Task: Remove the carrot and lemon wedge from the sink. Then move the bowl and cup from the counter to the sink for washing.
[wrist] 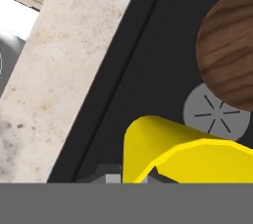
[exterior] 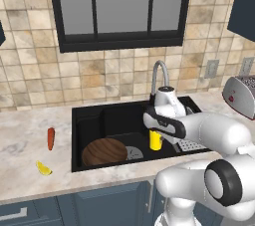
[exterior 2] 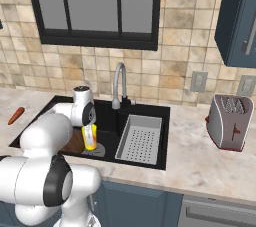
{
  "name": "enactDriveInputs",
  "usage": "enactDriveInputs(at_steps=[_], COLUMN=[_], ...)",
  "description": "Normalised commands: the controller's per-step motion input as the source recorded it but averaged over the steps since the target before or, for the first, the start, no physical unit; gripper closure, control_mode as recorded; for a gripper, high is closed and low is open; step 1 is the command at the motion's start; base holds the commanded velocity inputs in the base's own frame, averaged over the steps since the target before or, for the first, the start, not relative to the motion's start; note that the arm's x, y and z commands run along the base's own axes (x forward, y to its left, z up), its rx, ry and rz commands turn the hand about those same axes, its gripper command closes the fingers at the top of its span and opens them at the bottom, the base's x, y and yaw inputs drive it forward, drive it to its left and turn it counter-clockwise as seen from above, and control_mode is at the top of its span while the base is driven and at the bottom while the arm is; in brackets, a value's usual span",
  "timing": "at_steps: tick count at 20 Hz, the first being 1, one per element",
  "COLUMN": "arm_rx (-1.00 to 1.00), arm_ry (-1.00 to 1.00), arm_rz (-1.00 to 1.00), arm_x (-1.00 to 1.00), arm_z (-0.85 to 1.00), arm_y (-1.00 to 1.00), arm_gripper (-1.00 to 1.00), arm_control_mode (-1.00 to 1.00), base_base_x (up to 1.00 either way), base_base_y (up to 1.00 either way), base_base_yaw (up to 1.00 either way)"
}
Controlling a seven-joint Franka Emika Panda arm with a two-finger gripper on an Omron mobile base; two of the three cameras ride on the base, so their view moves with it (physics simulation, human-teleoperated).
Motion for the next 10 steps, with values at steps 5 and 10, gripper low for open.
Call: enactDriveInputs(at_steps=[5, 10], arm_rx=[0.0, 0.0], arm_ry=[-0.07, -0.05], arm_rz=[0.03, 0.03], arm_x=[0.04, 0.06], arm_z=[-0.17, -0.18], arm_y=[-0.01, -0.01], arm_gripper=[1.0, 1.0], arm_control_mode=[-1.0, -1.0], base_base_x=[0.0, 0.0], base_base_y=[0.0, 0.0], base_base_yaw=[0.0, 0.0])
